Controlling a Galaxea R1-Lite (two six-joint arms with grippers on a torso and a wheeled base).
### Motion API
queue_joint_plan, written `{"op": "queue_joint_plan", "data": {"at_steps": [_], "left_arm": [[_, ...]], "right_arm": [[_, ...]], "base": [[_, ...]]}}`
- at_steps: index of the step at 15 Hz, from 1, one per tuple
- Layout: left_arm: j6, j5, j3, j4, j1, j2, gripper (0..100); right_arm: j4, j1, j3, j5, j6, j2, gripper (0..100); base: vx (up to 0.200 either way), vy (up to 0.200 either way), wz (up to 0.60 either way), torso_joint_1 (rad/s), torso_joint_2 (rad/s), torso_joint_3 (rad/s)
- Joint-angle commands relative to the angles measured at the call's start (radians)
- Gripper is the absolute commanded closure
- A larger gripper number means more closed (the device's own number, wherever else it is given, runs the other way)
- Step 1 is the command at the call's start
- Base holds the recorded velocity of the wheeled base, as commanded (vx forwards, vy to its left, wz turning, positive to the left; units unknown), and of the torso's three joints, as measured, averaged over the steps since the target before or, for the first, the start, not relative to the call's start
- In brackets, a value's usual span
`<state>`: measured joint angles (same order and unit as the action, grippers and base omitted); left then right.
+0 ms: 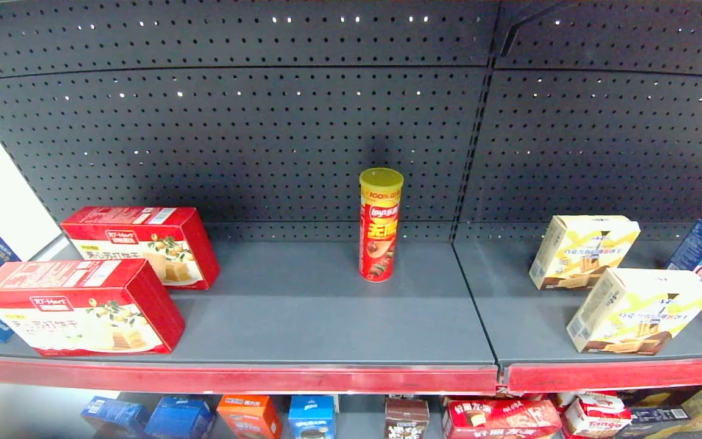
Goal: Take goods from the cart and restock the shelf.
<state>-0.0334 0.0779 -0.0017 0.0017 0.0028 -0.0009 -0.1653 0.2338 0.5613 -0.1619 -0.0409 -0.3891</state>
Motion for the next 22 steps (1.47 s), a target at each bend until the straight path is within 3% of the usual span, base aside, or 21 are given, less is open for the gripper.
{"op": "queue_joint_plan", "data": {"at_steps": [1, 4, 6, 8, 12, 15, 16, 17, 22], "left_arm": [[0.000, 0.000, 0.000, 0.000, 0.000, 0.001, 0], [-0.002, 0.000, 0.000, 0.000, 0.000, 0.001, 0], [0.000, 0.000, 0.000, 0.000, 0.000, 0.001, 0], [0.000, 0.000, 0.000, 0.000, 0.000, 0.001, 0], [0.000, 0.000, 0.000, 0.000, 0.000, 0.001, 0], [0.000, 0.000, 0.000, 0.000, 0.000, 0.001, 0], [0.000, 0.000, 0.000, 0.000, 0.000, 0.001, 0], [0.000, 0.000, 0.000, 0.000, 0.000, 0.001, 0], [0.000, 0.000, 0.000, 0.000, 0.000, 0.001, 0]], "right_arm": [[-0.026, 0.209, 0.057, -0.027, -0.019, -0.034, 0], [-0.114, 0.332, 0.101, -0.038, -0.166, -0.013, 0], [-0.187, 0.377, 0.088, -0.038, -0.166, 0.018, 0], [-0.214, 0.369, 0.083, -0.038, -0.166, 0.019, 0], [-0.241, 0.206, -0.044, -0.031, -0.128, 0.124, 0], [-0.275, 0.236, -0.061, -0.034, -0.111, 0.177, 0], [-0.387, 0.277, -0.046, -0.033, -0.119, 0.236, 0], [-0.408, 0.277, -0.041, -0.034, -0.122, 0.256, 0], [-0.405, 0.259, -0.004, -0.038, -0.116, 0.253, 0]], "base": [[0.000, 0.000, 0.00, 0.000, 0.00, 0.000], [0.000, 0.000, 0.00, 0.000, 0.00, 0.000], [0.000, 0.000, 0.00, 0.000, 0.00, 0.000], [0.000, 0.000, 0.00, 0.000, 0.00, 0.000], [0.000, 0.000, 0.00, 0.000, 0.00, 0.000], [0.000, 0.000, 0.00, 0.000, 0.00, 0.000], [0.000, 0.000, 0.00, 0.000, 0.00, 0.000], [0.000, 0.000, 0.00, 0.000, 0.00, 0.000], [0.000, 0.000, 0.00, 0.000, 0.00, 0.000]]}}
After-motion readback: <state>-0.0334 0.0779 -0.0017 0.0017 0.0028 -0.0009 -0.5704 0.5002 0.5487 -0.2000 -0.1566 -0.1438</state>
